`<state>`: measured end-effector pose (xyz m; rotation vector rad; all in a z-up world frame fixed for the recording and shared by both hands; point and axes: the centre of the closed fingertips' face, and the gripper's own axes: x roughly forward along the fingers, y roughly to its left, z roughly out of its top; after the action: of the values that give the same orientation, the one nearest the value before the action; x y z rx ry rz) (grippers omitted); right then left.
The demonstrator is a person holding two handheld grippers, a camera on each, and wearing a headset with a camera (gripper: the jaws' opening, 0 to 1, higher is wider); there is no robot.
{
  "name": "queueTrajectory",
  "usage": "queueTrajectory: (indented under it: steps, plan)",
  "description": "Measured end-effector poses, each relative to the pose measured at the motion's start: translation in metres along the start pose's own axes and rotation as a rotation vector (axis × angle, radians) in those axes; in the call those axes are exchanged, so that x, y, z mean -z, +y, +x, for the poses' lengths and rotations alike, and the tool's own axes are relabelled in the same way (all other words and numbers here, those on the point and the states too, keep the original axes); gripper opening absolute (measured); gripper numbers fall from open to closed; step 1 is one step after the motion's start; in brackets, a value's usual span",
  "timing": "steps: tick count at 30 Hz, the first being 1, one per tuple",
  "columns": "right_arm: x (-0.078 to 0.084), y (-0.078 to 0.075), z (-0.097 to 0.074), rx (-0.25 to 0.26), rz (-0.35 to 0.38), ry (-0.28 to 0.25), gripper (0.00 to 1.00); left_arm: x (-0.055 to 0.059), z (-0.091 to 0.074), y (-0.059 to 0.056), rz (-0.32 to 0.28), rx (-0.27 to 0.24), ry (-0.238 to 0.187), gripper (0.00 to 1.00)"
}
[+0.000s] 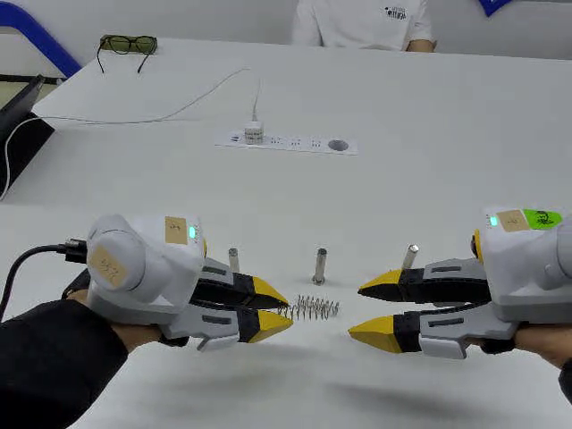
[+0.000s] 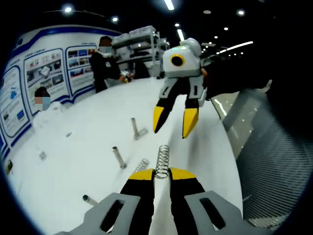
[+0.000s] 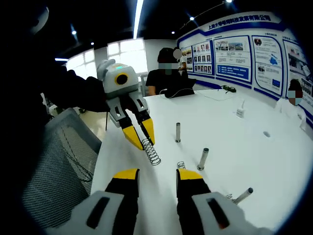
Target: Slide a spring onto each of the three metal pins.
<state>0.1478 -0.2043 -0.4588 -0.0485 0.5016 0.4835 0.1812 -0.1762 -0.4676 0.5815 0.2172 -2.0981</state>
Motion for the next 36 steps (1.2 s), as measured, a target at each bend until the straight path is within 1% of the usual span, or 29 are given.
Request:
queueTrajectory:
  steps: [3,10,14,19,25,29,32,36]
  plan:
    - [-0.003,0.003,0.003,-0.011,-0.028,-0.002,0.27,-0.001,0.001,-0.002,0.005,0.007,0.002,0.10]
    - [-0.004,0.009,0.008,-0.035,-0.059,0.003,0.23,-0.006,0.003,-0.006,0.013,0.018,-0.002,0.10]
    - [-0.006,0.013,0.011,-0.048,-0.080,0.013,0.23,-0.007,0.004,-0.011,0.044,0.032,0.021,0.10]
    - [-0.003,0.015,0.014,-0.060,-0.105,0.037,0.20,-0.007,0.006,-0.015,0.067,0.043,0.035,0.10]
    - [0.004,0.018,0.016,-0.069,-0.127,0.071,0.17,-0.009,0.005,-0.015,0.062,0.047,0.032,0.10]
    - [0.005,0.017,0.016,-0.067,-0.143,0.077,0.15,-0.009,0.006,-0.016,0.061,0.056,0.036,0.10]
    - [0.007,0.017,0.016,-0.063,-0.159,0.090,0.14,-0.013,0.006,-0.017,0.047,0.060,0.024,0.10]
    - [0.009,0.017,0.017,-0.061,-0.173,0.100,0.12,-0.014,0.006,-0.018,0.047,0.064,0.023,0.10]
